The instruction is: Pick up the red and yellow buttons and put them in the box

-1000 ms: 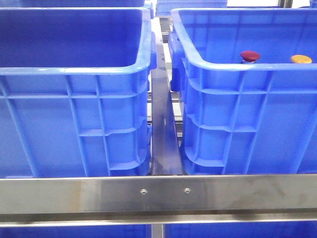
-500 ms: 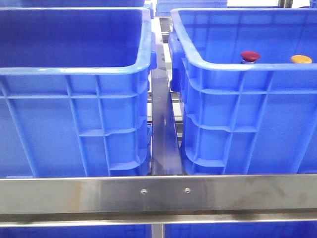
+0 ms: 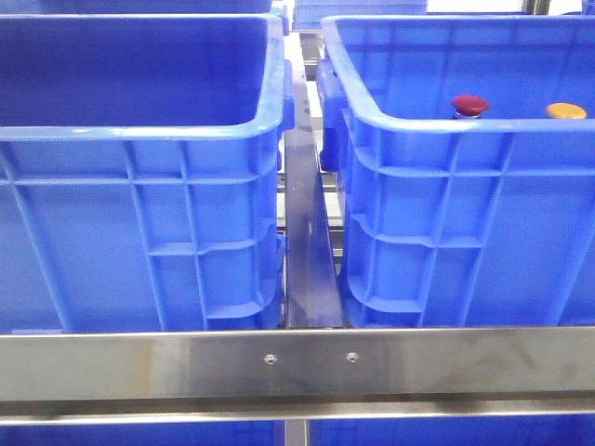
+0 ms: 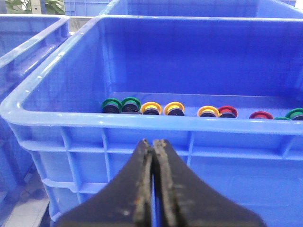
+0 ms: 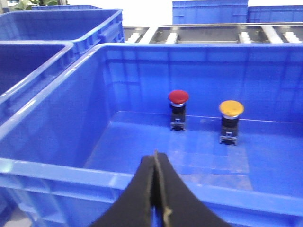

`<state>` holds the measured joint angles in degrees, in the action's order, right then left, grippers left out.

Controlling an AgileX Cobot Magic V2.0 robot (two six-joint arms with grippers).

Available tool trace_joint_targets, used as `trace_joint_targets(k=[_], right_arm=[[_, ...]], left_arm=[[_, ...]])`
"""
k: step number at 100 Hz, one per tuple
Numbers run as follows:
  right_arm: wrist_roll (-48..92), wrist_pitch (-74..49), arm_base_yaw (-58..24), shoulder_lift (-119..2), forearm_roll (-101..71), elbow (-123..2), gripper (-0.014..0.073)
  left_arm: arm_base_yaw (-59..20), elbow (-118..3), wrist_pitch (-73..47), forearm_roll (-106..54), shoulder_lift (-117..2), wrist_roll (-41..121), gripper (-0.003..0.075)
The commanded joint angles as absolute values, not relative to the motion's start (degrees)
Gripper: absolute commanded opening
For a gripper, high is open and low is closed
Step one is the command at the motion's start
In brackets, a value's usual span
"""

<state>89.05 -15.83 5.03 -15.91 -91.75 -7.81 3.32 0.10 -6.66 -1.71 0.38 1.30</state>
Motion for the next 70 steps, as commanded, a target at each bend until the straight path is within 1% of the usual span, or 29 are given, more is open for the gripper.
trace_joint_targets(k=[1,17,30,35,41,48,60,70], right_arm=[[89.7,-16.62,3.43,-16.36,-92.47,-9.3,-0.0071],[89.7,-14.99,2.76,-16.36,-92.47,-9.3,-0.0071],[89.63,-6.12,1.15,-16.36,-91.49,-9.3,-0.0071],[88.74,-3.71,0.64,-16.36,-88.11,-9.52,-0.0071],[85.22,-0.76,0.52,-16.36,-79.85,-9.76,-0.0071],[74.43,0.96,0.52,-16.36,-69.11,-10.09,-0.0071],[48.48,2.69,0.52,-16.36,-47.78,-10.93,-0.0071],[31.82,4.2,0.52,-16.36,-32.03,-10.93,-0.0071]], left_arm=[[3.29,3.13,-2.47,-1.78,2.09,0.62,-0.002],[3.29,3.13,-2.47,-1.78,2.09,0.62,-0.002],[3.29,3.13,-2.47,-1.78,2.09,0.62,-0.002],[3.29,3.13,-2.47,-1.78,2.09,0.62,-0.002],[3.29,3.13,-2.47,-1.78,2.09,0.62,-0.002],[3.29,3.13,-2.47,-1.78,2.09,0.62,-0.002],[3.29,3.13,-2.47,-1.78,2.09,0.62,-0.002],[3.29,3.13,-2.47,-1.78,2.09,0.62,-0.002]])
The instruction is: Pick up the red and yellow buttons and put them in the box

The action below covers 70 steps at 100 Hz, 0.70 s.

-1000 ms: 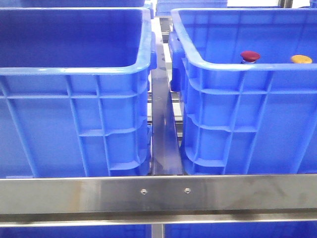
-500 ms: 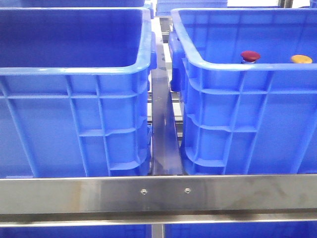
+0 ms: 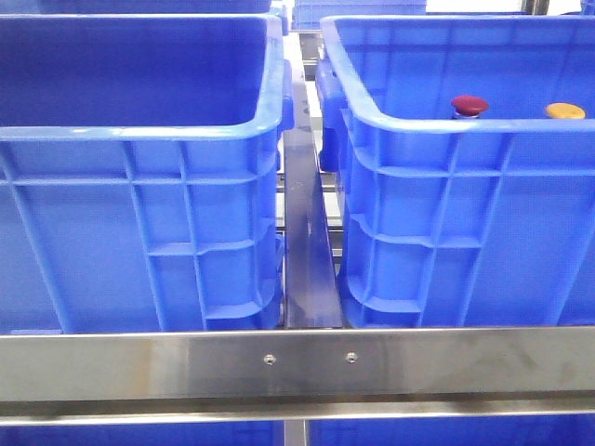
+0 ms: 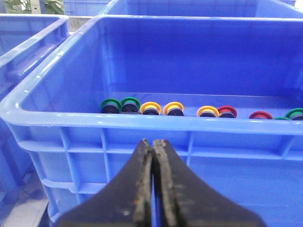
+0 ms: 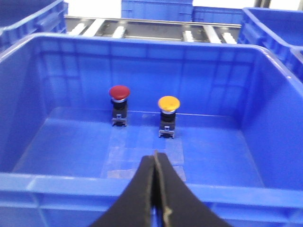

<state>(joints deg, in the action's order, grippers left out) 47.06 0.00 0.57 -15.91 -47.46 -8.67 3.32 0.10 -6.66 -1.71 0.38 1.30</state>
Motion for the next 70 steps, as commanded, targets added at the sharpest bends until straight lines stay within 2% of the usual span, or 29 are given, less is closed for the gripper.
trace_joint_targets(k=[1,23,32,43,52,70], right_arm=[[30.79,4.38,0.52,-16.36,-30.95,-10.93,-0.0071],[6.33,12.86,2.07,-16.36,-6.59,-8.82,-0.0071],[2.15,20.54,2.19,-16.36,0.0,-6.16,-0.0071],[-1.05,23.73,2.19,-16.07,3.43,-2.35,-0.0071],[-3.11,23.44,2.19,-14.41,3.64,0.87,-0.0071],[-3.14,11.28,2.19,-5.74,4.63,0.76,-0.0071]], left_arm=[[3.29,3.13,-2.47,-1.78,2.09,0.62,-0.002],[3.29,3.13,-2.47,-1.78,2.09,0.62,-0.002],[3.29,3.13,-2.47,-1.78,2.09,0.62,-0.002],[3.29,3.13,-2.47,-1.78,2.09,0.62,-0.002],[3.29,3.13,-2.47,-1.78,2.09,0.62,-0.002],[3.29,3.13,-2.47,-1.78,2.09,0.62,-0.002]])
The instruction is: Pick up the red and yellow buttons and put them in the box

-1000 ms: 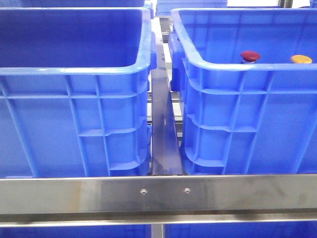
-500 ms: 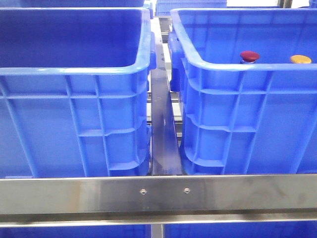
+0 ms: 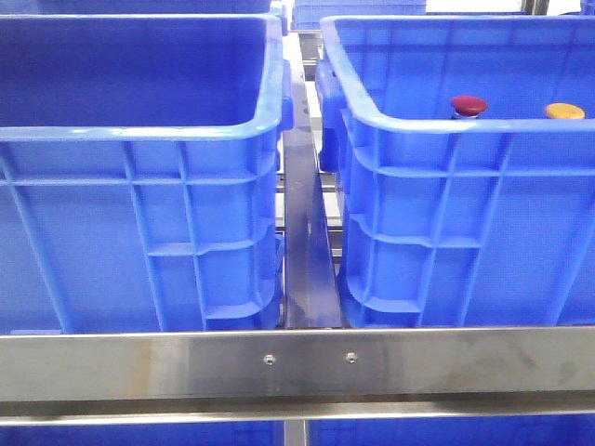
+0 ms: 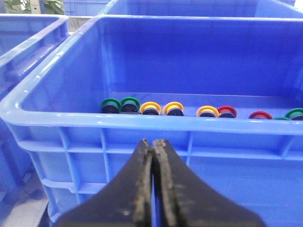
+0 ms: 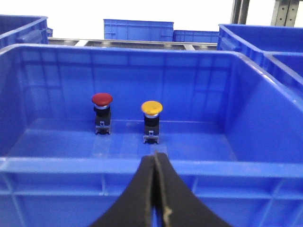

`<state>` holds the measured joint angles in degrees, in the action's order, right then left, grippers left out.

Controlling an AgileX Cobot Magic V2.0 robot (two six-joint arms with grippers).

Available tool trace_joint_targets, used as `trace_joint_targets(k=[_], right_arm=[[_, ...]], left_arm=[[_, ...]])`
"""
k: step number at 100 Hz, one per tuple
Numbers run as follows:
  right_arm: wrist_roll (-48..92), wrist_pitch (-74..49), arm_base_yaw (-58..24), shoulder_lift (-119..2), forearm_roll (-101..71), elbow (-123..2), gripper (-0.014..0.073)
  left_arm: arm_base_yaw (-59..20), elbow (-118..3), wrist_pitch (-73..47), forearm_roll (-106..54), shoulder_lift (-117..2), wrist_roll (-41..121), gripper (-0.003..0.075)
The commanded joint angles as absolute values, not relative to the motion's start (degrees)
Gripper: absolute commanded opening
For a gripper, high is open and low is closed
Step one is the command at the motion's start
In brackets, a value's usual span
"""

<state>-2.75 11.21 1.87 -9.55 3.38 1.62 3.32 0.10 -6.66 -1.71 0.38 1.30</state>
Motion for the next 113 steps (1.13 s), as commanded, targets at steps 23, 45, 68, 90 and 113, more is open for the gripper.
trace_joint_targets(k=[23,45,68,90,113], right_arm=[[-3.11,1.81,2.29,1.77,5.51,0.83,-0.0071],[-3.11,0.48,2.35,1.96,5.51,0.83,-0.0071],[-3.11,2.32,2.37,1.96,5.51,0.78,-0.0071],[-3.11,2.3,2.37,1.96,5.51,0.72,-0.0071],[-3.11,2.3,2.37,1.96,5.51,0.72,-0.0071]], left_arm=[[3.29,3.13,-2.33,-1.78,2.09,0.62,-0.002],[3.29,3.13,-2.33,-1.78,2.09,0.62,-0.002],[3.29,3.13,-2.33,-1.78,2.09,0.62,-0.002],[3.29,3.13,-2.33,-1.78,2.09,0.62,-0.002],[3.29,3.13,-2.33,-1.78,2.09,0.62,-0.002]])
